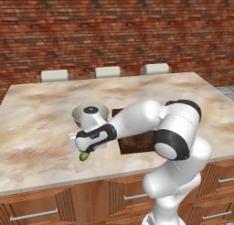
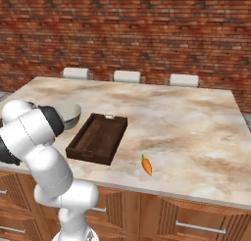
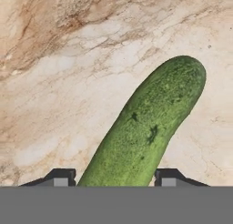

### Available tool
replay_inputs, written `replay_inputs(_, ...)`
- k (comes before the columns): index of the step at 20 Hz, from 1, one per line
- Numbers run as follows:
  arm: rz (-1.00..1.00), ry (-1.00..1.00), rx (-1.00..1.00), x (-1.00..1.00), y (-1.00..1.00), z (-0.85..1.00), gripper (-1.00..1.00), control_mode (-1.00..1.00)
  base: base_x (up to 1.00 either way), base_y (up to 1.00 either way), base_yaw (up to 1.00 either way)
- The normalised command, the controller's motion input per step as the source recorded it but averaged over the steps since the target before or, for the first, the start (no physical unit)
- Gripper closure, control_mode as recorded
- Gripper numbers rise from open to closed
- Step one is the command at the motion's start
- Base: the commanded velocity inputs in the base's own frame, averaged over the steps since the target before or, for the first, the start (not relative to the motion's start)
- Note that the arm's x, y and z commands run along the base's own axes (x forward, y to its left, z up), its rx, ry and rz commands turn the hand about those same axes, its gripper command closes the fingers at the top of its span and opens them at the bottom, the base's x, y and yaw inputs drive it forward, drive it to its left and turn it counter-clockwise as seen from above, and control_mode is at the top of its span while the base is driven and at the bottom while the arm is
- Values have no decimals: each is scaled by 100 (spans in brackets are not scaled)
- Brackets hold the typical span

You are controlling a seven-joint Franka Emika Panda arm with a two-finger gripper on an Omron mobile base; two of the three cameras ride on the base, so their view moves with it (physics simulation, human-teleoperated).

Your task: Place the two vegetables and bowl onto the tray for setting up a vegetable dip station.

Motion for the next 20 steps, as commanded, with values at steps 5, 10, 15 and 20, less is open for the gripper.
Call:
replay_inputs(5, -14, 0, 0, -12, -10, 59, 100, -100, 0, 0, 0)
replay_inputs(10, -15, 1, 0, -11, -37, 57, 100, -100, 0, 0, 0)
replay_inputs(15, -20, 4, 0, 0, -52, 50, 100, -100, 0, 0, 0)
replay_inputs(20, -23, 3, 0, 0, -56, 41, 100, -100, 0, 0, 0)
